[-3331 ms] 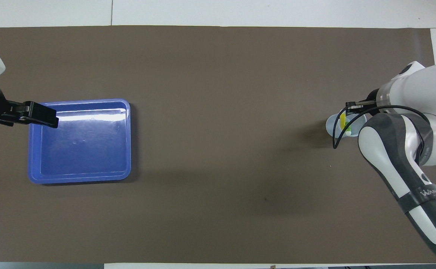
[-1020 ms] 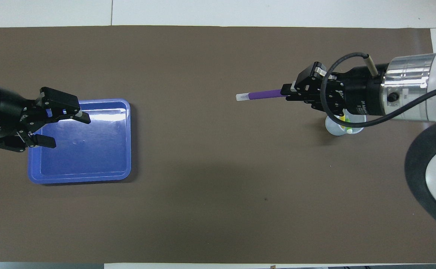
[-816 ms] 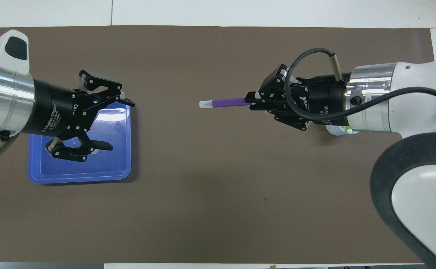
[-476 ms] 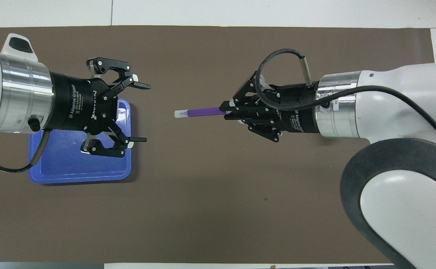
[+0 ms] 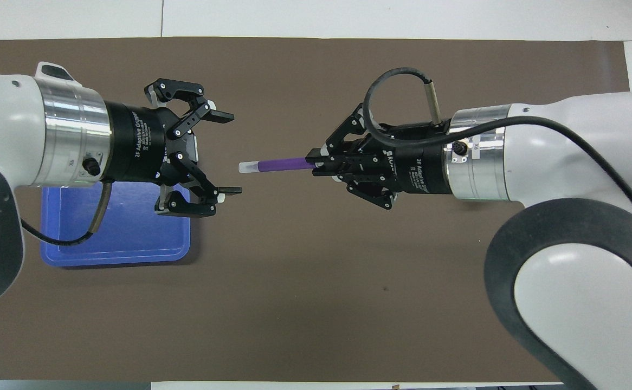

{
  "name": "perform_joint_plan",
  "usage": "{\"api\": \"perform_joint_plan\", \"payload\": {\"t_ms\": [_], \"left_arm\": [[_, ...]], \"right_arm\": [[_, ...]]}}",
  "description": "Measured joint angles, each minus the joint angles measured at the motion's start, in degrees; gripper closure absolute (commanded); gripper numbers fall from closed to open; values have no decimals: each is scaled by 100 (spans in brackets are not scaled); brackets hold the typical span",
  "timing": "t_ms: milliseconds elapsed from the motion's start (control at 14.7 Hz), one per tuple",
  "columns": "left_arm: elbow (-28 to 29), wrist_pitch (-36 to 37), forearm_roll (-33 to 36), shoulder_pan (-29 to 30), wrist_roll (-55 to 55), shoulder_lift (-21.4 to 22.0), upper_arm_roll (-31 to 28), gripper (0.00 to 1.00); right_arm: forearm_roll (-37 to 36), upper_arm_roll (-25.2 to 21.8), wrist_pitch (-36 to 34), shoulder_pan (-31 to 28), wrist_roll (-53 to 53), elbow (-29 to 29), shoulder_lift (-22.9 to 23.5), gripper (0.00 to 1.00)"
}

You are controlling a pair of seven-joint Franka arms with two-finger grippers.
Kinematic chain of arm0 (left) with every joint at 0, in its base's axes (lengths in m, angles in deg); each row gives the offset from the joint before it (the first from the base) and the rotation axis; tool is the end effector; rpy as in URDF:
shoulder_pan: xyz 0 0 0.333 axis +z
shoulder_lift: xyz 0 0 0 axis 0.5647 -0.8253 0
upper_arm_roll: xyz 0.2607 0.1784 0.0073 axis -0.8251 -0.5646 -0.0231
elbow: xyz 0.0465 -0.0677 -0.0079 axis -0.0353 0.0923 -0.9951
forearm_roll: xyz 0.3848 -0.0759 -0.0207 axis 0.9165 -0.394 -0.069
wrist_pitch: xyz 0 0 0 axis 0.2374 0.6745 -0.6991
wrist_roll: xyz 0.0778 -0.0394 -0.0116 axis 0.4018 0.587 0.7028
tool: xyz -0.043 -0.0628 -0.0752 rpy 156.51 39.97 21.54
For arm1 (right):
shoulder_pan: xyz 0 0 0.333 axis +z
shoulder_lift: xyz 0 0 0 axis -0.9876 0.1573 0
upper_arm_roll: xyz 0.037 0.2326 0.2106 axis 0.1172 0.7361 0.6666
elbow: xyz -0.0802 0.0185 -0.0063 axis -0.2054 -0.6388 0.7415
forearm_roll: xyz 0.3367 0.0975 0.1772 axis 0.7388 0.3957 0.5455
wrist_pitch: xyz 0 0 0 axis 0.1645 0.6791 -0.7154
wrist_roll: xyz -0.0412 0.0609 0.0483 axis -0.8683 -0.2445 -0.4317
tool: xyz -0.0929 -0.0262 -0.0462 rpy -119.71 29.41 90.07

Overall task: Right arm passes pens to left for tray arrangement
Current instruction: 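Lift the purple pen with the right gripper while the left gripper approaches, then close the left gripper on the purple pen and open the right gripper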

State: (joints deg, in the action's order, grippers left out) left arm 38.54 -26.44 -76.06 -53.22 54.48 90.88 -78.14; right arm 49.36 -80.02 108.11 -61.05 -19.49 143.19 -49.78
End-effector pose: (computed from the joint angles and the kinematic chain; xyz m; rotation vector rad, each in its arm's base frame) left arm 0.5043 -0.2810 0.6415 1.8099 1.8463 -0.5692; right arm 0.5244 0.2742 0.6206 -2.0390 0.8871 0.2978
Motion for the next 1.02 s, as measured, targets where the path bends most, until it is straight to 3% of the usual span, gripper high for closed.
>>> {"api": "perform_joint_plan", "payload": {"t_ms": [544, 1020], "left_arm": [[163, -229, 110, -269, 53, 1, 20, 15], [48, -9, 724, -404, 57, 57, 81, 15]], "right_arm": [[0, 61, 67, 27, 56, -59, 23, 100], [0, 61, 73, 27, 56, -65, 38, 100]]}}
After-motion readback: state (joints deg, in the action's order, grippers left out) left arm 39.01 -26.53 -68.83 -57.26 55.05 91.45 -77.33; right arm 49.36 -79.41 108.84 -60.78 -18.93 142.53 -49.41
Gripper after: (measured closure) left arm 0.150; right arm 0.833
